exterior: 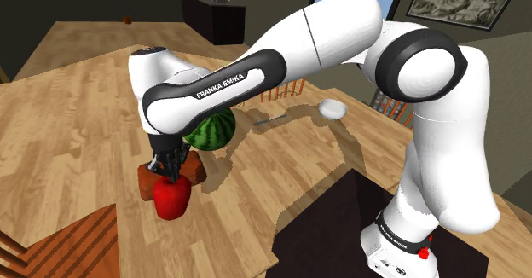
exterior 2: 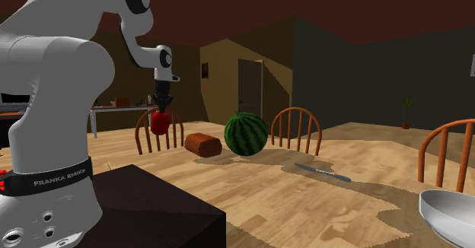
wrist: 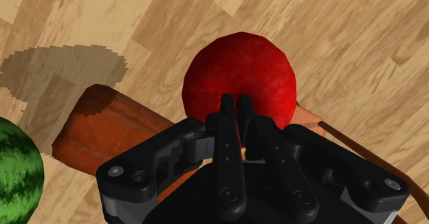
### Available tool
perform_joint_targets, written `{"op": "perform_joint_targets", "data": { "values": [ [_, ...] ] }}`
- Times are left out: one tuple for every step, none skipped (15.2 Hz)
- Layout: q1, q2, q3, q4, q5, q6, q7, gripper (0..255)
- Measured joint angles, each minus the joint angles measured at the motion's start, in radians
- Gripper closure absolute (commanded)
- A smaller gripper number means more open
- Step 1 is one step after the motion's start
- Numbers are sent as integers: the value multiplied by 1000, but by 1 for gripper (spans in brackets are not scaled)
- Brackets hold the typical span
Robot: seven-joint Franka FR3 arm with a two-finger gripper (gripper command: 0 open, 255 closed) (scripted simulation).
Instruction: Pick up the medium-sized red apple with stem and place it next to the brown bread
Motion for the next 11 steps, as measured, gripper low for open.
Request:
{"op": "perform_joint_targets", "data": {
  "values": [
    [0,7,0,-4,0,11,-1,255],
    [-1,10,-1,-13,-1,22,-3,255],
    [-1,15,-1,-20,-1,35,-2,255],
    [0,22,-1,-23,-1,44,-3,255],
    [1,30,-1,-24,-2,54,-1,255],
    [1,36,-2,-26,-3,61,-2,255],
    [0,46,-3,-28,-3,74,-3,255],
    [0,49,-3,-36,-3,85,-4,255],
    [1,56,-3,-40,-4,96,-3,255],
    [1,60,-3,-46,-4,106,-4,255],
    [1,69,-4,-46,-5,114,-5,255]
  ]
}}
